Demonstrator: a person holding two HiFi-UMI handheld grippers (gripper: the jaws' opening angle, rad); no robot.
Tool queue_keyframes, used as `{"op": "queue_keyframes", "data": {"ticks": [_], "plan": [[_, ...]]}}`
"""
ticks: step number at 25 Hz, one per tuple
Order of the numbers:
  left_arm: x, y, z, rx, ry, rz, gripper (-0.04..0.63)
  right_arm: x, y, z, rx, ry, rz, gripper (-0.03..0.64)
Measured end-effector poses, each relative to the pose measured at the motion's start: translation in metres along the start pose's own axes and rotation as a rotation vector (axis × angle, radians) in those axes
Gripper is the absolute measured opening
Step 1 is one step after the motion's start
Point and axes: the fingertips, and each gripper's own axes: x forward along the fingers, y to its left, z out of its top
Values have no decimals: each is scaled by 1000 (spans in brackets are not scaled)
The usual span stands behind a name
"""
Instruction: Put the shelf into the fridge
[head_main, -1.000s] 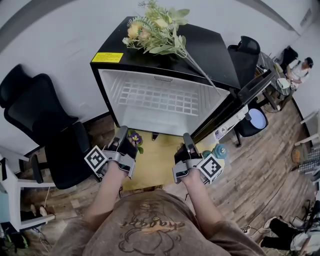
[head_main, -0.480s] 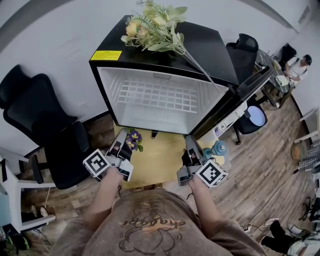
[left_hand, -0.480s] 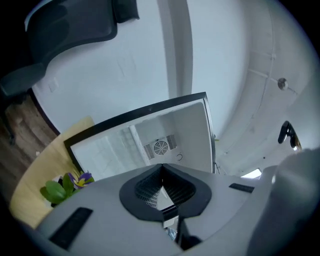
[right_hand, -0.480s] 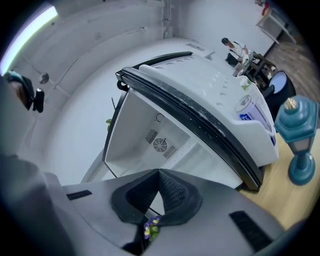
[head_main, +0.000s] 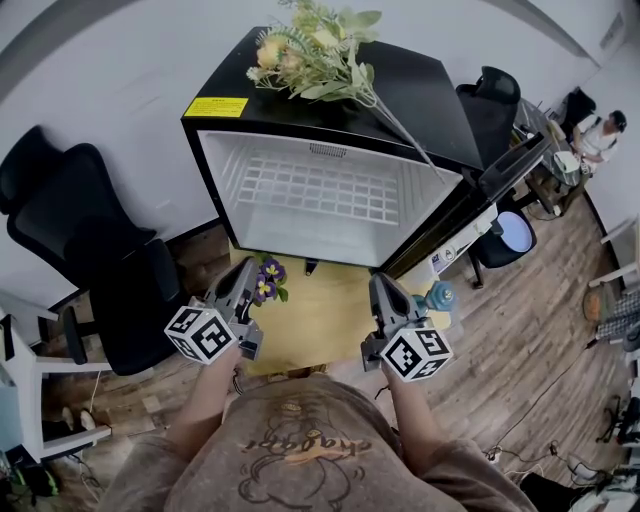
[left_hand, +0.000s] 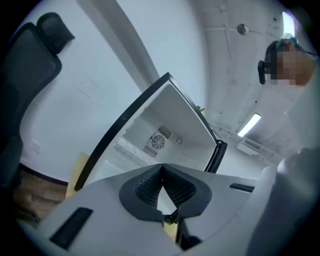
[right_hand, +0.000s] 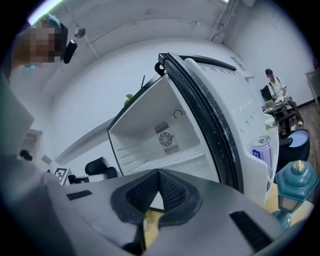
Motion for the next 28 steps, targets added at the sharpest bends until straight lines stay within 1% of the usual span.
{"op": "queue_keyframes", "data": {"ticks": [3, 7, 13, 16, 20, 24, 28], "plan": [[0, -1, -2, 113, 14, 15, 29, 1, 3, -5, -43, 15, 0, -2], [-3, -3, -6, 315, 33, 60, 29, 0, 4, -13, -105, 36, -7, -2], [-7, 3, -15, 454, 51, 127, 29, -3, 0, -21, -202, 57, -52, -2], [-7, 6, -19, 481, 58, 142, 29, -5, 0, -22, -239, 58, -73, -2], [-7, 9, -20, 479, 57, 150, 29, -5, 0, -24, -271, 60, -90, -2], [-7, 9, -20, 452, 53, 148, 29, -7, -3, -25, -251, 58, -104, -2], [-7, 7, -20, 443, 57, 146, 29, -8, -5, -26, -244, 57, -112, -2]]}}
